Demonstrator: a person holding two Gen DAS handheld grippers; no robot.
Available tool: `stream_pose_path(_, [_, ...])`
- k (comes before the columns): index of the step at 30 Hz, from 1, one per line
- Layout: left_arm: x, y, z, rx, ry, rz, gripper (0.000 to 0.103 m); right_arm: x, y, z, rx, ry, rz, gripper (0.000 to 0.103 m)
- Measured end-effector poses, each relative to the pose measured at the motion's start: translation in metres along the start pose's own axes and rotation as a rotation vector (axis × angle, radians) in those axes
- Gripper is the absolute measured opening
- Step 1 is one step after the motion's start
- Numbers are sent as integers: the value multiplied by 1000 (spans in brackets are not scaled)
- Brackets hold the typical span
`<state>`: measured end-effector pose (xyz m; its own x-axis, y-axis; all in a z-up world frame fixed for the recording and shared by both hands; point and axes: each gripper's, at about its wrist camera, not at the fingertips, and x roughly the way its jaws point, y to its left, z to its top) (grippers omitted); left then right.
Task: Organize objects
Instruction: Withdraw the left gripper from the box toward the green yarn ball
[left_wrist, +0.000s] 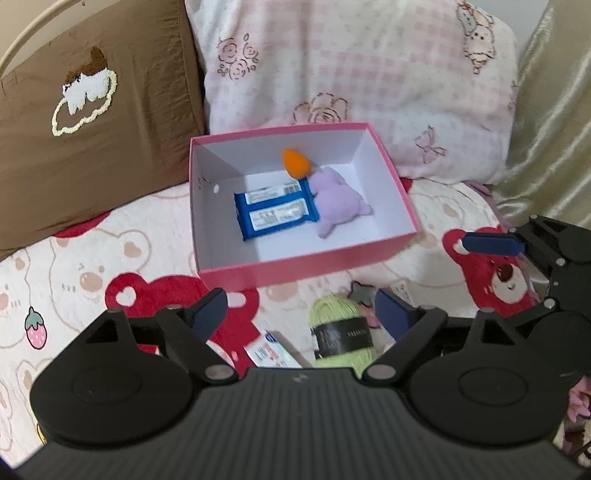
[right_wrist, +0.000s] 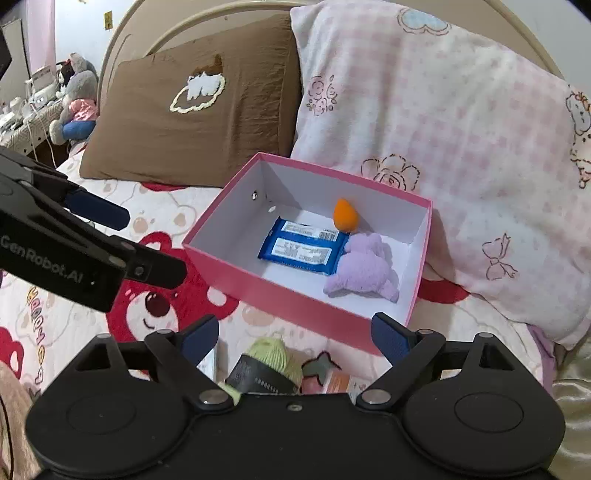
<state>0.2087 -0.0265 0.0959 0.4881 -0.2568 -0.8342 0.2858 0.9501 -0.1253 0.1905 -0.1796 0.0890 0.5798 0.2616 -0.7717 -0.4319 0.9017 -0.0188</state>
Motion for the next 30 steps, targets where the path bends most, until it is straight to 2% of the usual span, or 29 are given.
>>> stream_pose_path(6, [-12,-4,-15,32,19,7,98,-16,3,-10,12,27,0,92])
stream_pose_path(13, [-14,0,-29,10,49,-32,98,-23,5,-25,67,100,16,92])
stream_pose_path(26, [-11,8,-49,-23,93,-42,98,-31,18,-46,32,129,30,92])
stream_pose_path(30, [-7,8,-55,-50,100,-86,98,-29,22,-53,36,133,48,92])
